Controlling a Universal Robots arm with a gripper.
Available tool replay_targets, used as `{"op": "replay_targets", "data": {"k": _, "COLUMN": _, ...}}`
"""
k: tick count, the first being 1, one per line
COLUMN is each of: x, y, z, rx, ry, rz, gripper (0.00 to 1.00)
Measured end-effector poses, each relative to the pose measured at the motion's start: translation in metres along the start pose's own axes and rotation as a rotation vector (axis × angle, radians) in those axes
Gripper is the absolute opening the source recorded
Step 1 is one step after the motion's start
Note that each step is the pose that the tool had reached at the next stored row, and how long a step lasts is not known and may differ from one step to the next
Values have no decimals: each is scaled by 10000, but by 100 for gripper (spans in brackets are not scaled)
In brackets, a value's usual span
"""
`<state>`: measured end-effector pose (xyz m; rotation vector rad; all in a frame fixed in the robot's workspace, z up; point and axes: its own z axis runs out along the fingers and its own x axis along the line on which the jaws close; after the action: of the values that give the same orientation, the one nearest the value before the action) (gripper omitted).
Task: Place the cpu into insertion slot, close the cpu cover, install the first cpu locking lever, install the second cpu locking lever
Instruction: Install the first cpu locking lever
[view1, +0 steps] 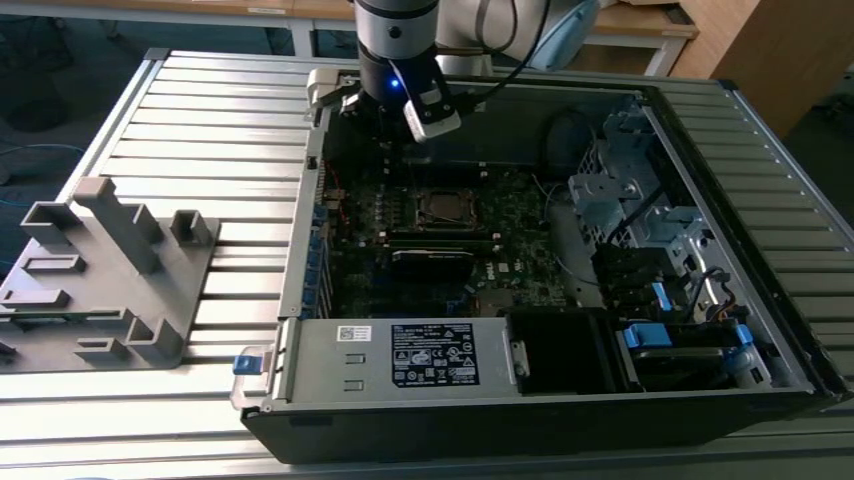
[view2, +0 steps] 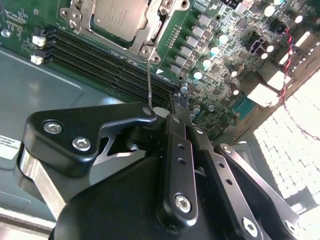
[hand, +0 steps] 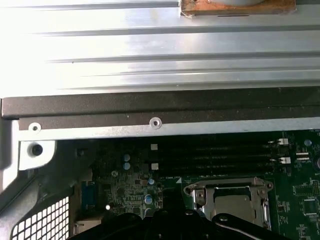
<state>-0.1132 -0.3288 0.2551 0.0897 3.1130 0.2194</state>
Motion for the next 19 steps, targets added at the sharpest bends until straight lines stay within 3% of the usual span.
{"op": "replay_targets", "data": {"k": 5, "x": 1, "y": 20, "z": 5, "rx": -37, "ry": 3, "rz": 1, "gripper": 11}}
{"op": "replay_targets", "data": {"k": 8, "x": 2, "y": 26, "z": 7, "rx": -162, "ry": 9, "rz": 4, "gripper": 11}}
{"op": "replay_targets", "data": {"k": 14, "x": 0, "y": 26, "z": 7, "rx": -279, "ry": 17, "rz": -1, "gripper": 11}}
{"op": "replay_targets", "data": {"k": 19, "x": -44, "y": 29, "z": 9, "rx": -282, "ry": 16, "rz": 0, "gripper": 11}}
